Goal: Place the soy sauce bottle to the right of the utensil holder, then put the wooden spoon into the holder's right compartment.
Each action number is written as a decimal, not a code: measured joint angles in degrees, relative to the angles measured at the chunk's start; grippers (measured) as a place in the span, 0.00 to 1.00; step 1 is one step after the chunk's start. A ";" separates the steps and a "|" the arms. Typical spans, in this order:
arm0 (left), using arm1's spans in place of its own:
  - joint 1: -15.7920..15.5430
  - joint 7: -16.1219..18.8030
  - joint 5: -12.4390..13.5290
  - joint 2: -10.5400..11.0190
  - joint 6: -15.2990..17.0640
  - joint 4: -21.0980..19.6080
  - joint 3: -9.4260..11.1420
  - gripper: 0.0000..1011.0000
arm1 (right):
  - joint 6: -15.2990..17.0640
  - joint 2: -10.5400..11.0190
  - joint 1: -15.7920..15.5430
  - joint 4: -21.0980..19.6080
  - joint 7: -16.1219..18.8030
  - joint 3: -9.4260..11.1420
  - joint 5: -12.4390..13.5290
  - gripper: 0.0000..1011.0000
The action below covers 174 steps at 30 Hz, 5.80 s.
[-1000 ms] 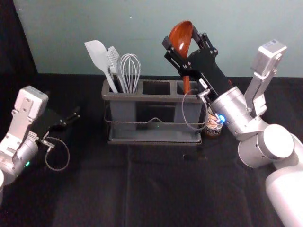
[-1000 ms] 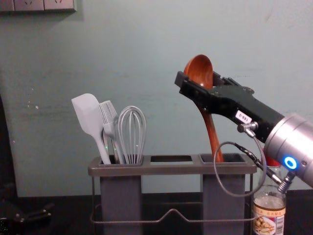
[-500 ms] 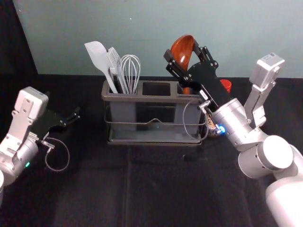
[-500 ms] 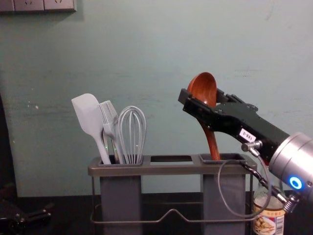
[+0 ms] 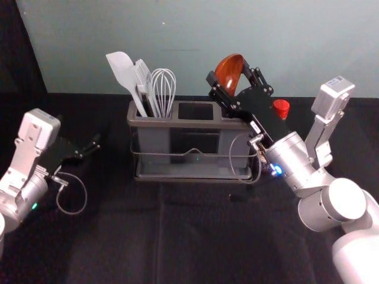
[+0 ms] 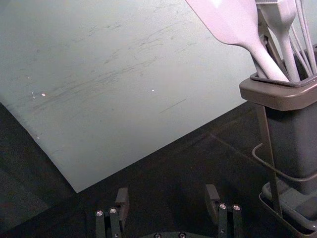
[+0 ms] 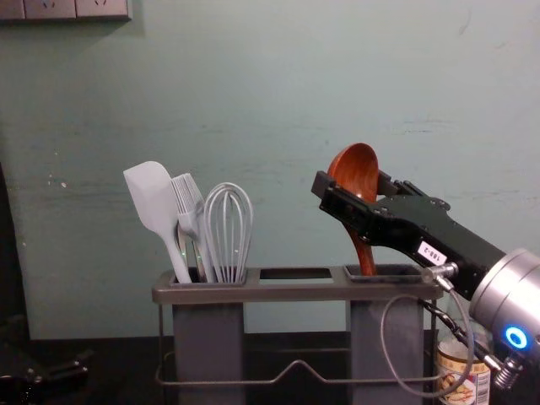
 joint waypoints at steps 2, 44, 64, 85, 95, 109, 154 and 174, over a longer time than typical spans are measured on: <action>0.00 0.00 0.00 0.00 0.00 0.00 0.00 0.99 | 0.00 0.03 -0.30 -0.21 -0.10 0.01 -0.05 0.83; 0.00 0.00 0.00 0.00 0.00 0.00 0.00 0.99 | -0.34 1.71 -5.29 -5.48 -0.72 1.46 -0.38 0.91; 0.00 0.00 0.00 0.00 0.00 0.00 0.00 0.99 | -0.29 2.93 -8.39 -11.90 -2.16 3.00 -0.69 0.99; 0.00 0.00 0.00 0.00 0.00 0.00 0.00 0.99 | 9.53 8.56 -25.20 -32.55 -13.28 8.58 -14.15 0.99; 0.00 0.00 0.01 0.00 0.00 0.00 0.00 0.99 | 22.93 9.68 -30.80 -36.45 -16.31 10.16 -19.25 0.99; 0.00 0.00 0.00 0.00 0.00 0.00 0.00 0.99 | 25.05 9.39 -31.76 -35.06 -16.48 10.69 -20.71 0.99; 0.00 0.00 0.00 0.00 0.00 0.00 0.00 0.99 | 27.73 8.68 -12.80 -12.30 -17.57 11.72 -31.90 0.99; 0.00 0.00 0.00 0.00 0.00 0.00 0.00 0.99 | 18.59 4.81 -0.61 2.81 -20.92 9.04 -33.27 0.99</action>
